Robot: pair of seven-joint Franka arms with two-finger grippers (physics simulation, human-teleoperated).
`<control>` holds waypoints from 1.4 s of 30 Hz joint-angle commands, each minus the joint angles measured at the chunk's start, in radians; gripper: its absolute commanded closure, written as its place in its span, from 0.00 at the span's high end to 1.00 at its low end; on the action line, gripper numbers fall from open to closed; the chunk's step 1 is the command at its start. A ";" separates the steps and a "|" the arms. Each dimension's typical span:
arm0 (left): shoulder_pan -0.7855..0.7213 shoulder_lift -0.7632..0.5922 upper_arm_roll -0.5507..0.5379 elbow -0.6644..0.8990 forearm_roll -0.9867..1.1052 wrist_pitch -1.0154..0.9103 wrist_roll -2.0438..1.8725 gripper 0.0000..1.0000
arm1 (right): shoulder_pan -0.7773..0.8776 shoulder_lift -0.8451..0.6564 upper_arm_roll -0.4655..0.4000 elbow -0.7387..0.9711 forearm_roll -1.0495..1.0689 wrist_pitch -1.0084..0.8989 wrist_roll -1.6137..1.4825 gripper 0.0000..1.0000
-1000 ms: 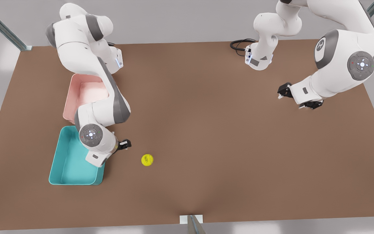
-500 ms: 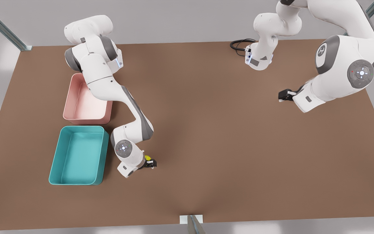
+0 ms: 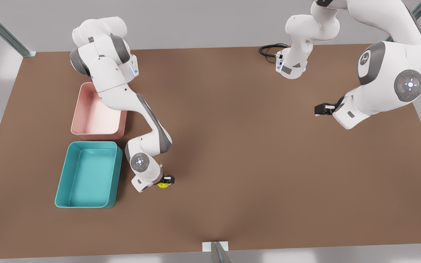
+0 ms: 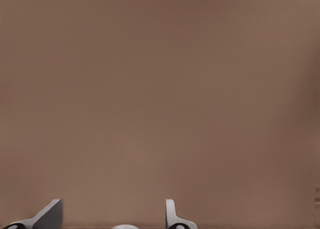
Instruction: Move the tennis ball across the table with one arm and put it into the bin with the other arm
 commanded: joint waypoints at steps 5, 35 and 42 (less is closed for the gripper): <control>0.001 -0.001 0.000 0.000 -0.001 -0.021 -0.076 1.00 | 0.002 0.056 -0.002 0.042 -0.002 0.032 0.084 1.00; 0.001 0.007 0.000 0.000 0.000 -0.033 -0.073 1.00 | -0.001 0.009 0.000 0.026 -0.006 0.001 0.047 0.68; -0.003 0.002 -0.020 0.002 0.002 -0.035 -0.075 1.00 | -0.137 -0.232 -0.011 -0.092 -0.006 -0.212 -0.379 0.68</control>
